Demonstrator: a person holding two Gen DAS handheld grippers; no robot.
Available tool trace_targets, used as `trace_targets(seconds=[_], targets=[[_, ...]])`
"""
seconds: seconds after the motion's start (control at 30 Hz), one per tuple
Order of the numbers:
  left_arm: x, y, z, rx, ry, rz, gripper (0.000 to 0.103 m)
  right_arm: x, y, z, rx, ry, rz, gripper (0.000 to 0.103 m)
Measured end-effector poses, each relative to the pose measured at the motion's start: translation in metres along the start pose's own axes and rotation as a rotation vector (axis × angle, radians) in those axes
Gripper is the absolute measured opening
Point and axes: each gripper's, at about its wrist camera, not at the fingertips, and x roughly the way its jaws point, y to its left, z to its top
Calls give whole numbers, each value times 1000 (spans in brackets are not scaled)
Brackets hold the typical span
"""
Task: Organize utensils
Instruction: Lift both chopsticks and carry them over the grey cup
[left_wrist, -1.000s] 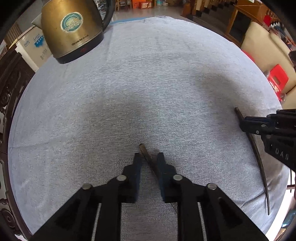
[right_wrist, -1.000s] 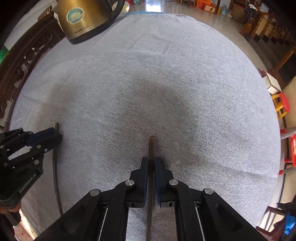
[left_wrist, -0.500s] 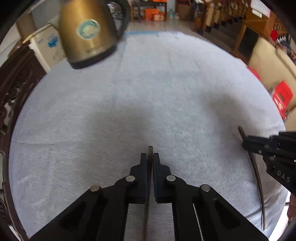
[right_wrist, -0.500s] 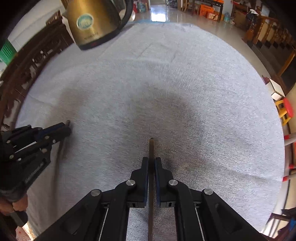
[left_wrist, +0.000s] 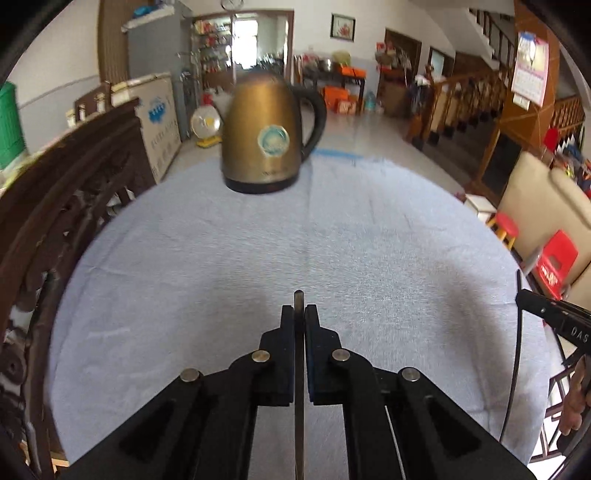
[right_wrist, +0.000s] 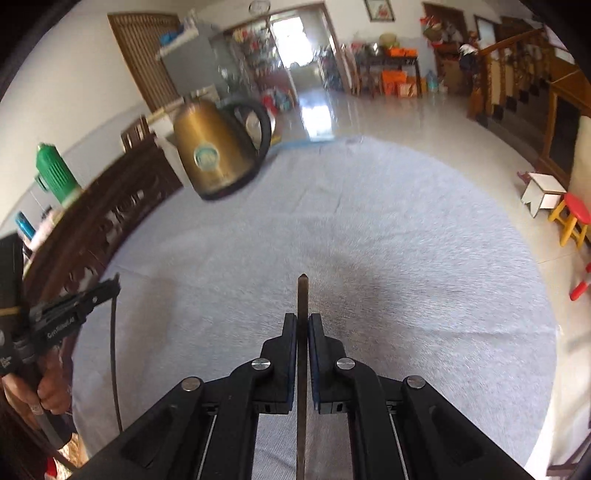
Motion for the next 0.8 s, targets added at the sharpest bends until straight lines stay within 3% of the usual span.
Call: trace_targets(seconds=[0.17,0.4,0.8], targets=[[-46,17,-18,-56,-106,-11,5,-57,5,-15,16,-126,-13,7],[-112,14,-46,-55,-250,28,5,-132,22,-49,45,-295,-47,7],[-184,5,-75,-43,-368,22,5,-190,46,-85,70,-380,-49,7]])
